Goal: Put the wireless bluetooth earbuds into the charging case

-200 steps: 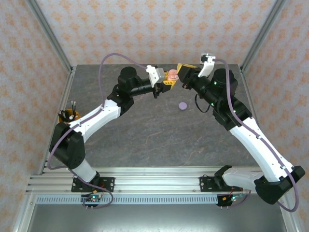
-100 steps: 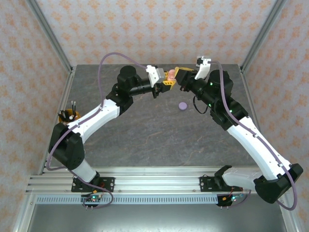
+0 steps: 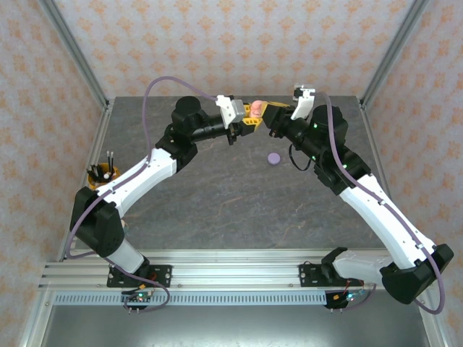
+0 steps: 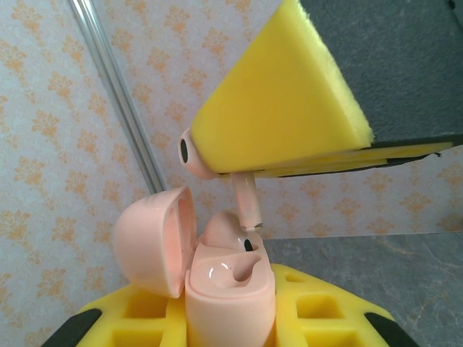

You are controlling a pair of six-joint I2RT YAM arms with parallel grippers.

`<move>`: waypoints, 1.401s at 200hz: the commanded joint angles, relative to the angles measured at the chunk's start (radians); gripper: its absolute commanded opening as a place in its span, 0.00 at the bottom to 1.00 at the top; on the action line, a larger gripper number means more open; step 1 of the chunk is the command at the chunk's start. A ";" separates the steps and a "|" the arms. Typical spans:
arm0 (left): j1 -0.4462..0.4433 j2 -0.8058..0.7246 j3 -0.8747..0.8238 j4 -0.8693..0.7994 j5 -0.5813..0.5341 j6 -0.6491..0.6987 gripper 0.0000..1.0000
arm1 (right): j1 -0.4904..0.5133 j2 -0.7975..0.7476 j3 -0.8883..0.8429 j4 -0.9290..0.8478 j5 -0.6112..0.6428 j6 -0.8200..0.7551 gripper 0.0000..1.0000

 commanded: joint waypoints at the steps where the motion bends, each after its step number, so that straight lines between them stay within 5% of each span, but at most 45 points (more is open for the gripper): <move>1: -0.004 -0.027 0.034 0.013 0.017 -0.003 0.00 | -0.005 0.006 -0.003 0.027 -0.007 -0.010 0.17; 156: -0.005 -0.018 0.046 0.028 0.003 -0.037 0.00 | -0.005 0.023 -0.006 0.041 -0.072 0.018 0.16; 280: -0.004 -0.014 0.051 0.038 -0.008 -0.062 0.00 | -0.005 0.095 0.024 -0.021 -0.189 -0.115 0.17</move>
